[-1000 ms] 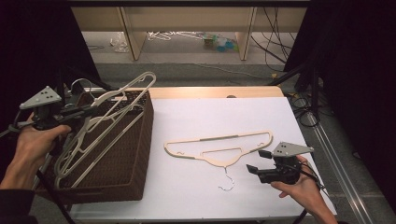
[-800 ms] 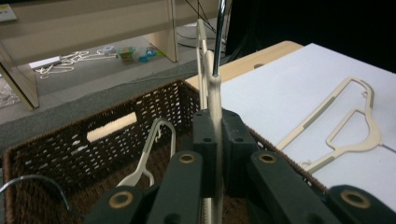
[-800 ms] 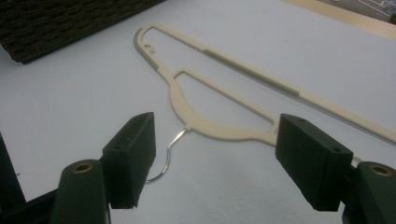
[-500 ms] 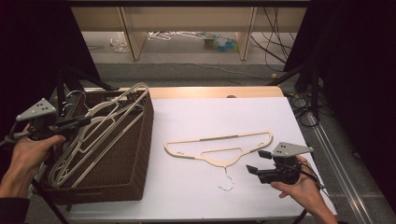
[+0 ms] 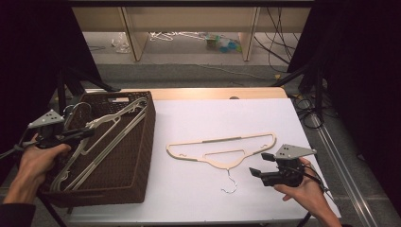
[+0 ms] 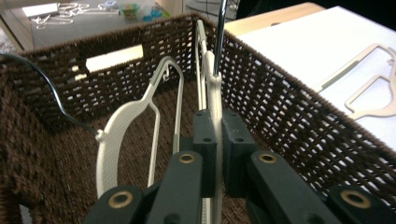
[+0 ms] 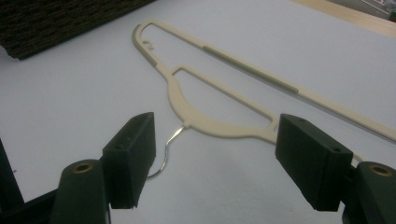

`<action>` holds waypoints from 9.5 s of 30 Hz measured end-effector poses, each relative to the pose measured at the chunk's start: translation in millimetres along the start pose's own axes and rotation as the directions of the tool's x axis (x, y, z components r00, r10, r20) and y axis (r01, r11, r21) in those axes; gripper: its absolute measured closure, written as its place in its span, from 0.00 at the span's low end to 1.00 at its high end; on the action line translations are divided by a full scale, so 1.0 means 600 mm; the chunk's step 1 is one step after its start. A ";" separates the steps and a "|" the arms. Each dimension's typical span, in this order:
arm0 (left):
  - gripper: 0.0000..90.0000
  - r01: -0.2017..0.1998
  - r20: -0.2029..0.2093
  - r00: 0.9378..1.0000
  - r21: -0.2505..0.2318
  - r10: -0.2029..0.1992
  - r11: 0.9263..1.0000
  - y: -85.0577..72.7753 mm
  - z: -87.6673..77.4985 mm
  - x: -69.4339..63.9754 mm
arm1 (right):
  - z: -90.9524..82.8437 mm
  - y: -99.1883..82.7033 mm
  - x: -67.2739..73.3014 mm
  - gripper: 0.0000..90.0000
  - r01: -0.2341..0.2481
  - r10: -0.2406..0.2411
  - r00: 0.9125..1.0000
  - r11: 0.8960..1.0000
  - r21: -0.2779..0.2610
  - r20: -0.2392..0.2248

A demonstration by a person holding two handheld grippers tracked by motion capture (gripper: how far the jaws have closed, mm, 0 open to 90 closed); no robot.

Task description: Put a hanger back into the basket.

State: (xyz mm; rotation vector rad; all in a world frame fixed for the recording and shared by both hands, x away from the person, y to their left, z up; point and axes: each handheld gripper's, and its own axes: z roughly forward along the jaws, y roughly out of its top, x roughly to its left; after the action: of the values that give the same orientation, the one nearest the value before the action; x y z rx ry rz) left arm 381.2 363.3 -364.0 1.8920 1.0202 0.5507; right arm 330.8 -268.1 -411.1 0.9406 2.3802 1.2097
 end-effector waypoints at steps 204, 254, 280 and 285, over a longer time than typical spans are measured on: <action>0.23 -0.229 0.266 0.937 -0.016 0.225 0.973 -0.074 0.179 -0.424 | 0.124 -0.011 -0.070 0.88 0.603 -0.399 0.759 0.730 0.323 -0.514; 0.45 -0.707 0.309 0.660 -0.050 0.684 0.705 -0.062 0.324 -0.499 | 0.091 0.021 -0.064 0.88 0.591 -0.389 0.739 0.765 0.254 -0.550; 0.87 -0.787 0.339 0.491 -0.222 0.802 0.576 -0.001 0.298 -0.500 | 0.076 0.022 -0.071 0.71 0.518 -0.330 0.784 0.815 0.260 -0.526; 0.91 -0.769 0.333 0.520 -0.219 0.787 0.601 0.024 0.290 -0.502 | 0.062 0.039 -0.069 0.58 0.460 -0.332 0.845 0.851 0.254 -0.420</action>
State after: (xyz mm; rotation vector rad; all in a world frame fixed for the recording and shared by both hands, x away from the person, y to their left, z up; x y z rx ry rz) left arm 340.9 24.3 -431.3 2.2483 -0.1956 0.6281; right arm 390.9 -263.7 -415.0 0.2644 2.9557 0.8696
